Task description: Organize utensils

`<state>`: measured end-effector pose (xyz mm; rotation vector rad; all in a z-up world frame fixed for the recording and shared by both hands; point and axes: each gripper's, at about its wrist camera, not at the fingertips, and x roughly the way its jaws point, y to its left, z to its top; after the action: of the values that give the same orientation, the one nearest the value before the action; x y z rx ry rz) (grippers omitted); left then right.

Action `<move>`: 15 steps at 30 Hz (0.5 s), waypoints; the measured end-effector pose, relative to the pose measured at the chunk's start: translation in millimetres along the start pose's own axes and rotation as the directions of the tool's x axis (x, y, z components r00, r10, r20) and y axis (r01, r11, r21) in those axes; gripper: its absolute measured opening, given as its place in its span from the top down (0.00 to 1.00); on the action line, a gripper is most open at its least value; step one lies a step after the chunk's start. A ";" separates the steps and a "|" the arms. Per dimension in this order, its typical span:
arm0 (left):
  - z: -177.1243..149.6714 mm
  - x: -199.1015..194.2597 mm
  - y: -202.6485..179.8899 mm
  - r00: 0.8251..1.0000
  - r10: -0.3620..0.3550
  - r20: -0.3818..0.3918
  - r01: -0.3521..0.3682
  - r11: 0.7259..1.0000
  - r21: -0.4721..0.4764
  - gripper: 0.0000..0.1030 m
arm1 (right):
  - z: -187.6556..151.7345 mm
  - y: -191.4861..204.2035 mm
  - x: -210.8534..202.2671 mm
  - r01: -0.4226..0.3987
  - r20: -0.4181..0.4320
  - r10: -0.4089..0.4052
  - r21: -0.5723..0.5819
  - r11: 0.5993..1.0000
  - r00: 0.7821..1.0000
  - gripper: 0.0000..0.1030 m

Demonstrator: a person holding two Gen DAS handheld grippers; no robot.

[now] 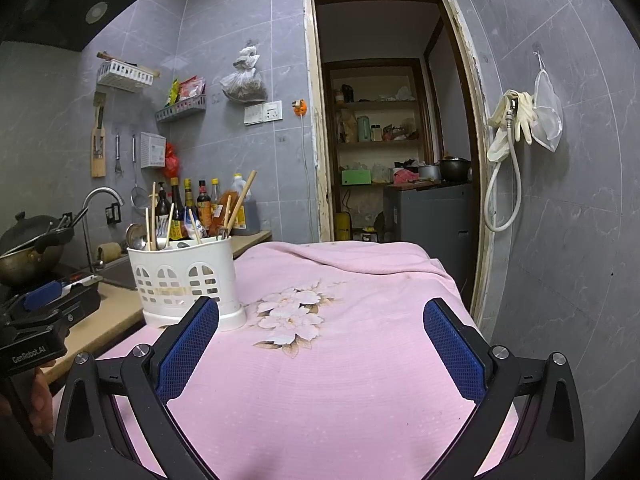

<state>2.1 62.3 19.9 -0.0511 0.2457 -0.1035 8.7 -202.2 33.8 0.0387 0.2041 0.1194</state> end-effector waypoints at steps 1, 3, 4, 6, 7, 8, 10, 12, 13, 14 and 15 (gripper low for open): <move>0.0 0.0 0.3 1.000 -0.001 0.000 0.001 1.000 0.000 0.02 | 0.3 -0.1 0.0 0.000 -0.002 0.000 0.001 1.000 1.000 0.00; 0.0 0.0 0.0 1.000 0.000 0.000 0.000 1.000 0.002 0.02 | 0.2 0.2 -0.2 0.000 -0.001 0.000 0.001 1.000 1.000 0.00; 0.0 0.1 0.3 1.000 0.000 -0.001 0.000 1.000 0.002 0.02 | -0.1 0.1 0.0 -0.001 -0.002 0.001 0.002 1.000 1.000 0.00; 0.0 0.6 0.1 1.000 -0.001 -0.002 0.001 1.000 0.000 0.02 | 0.0 0.0 0.3 -0.003 -0.004 0.003 0.004 1.000 1.000 0.00; -0.3 0.9 0.4 1.000 -0.001 -0.003 0.001 1.000 0.000 0.02 | -0.4 -0.2 0.9 -0.002 -0.006 0.002 0.006 1.000 1.000 0.00; -0.3 0.9 0.4 1.000 -0.001 -0.003 0.001 1.000 0.000 0.02 | -0.9 -0.7 1.7 -0.001 -0.007 0.001 0.007 1.000 1.000 0.00; -0.3 1.1 1.0 1.000 -0.001 -0.004 0.001 1.000 0.000 0.02 | -1.1 -0.8 1.9 -0.001 -0.007 0.001 0.008 1.000 1.000 0.00; -1.3 1.8 1.6 1.000 -0.002 -0.006 0.002 1.000 0.000 0.02 | -1.3 -0.7 2.0 -0.001 -0.007 0.001 0.008 1.000 1.000 0.00; -1.4 2.0 1.9 1.000 -0.002 -0.006 0.002 1.000 0.000 0.02 | -1.7 -0.9 2.3 -0.001 -0.007 0.001 0.008 1.000 1.000 0.00; -1.5 2.0 2.1 1.000 -0.002 -0.006 0.002 1.000 0.000 0.02 | -1.7 -1.0 2.3 -0.001 -0.008 0.001 0.009 1.000 1.000 0.00; -1.5 2.0 1.7 1.000 -0.003 -0.006 0.003 1.000 0.000 0.02 | -1.7 -1.0 2.2 -0.002 -0.008 0.002 0.009 1.000 1.000 0.00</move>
<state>3.8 63.7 17.9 -0.0512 0.2515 -0.1064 10.6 -202.9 31.6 0.0472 0.2126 0.1204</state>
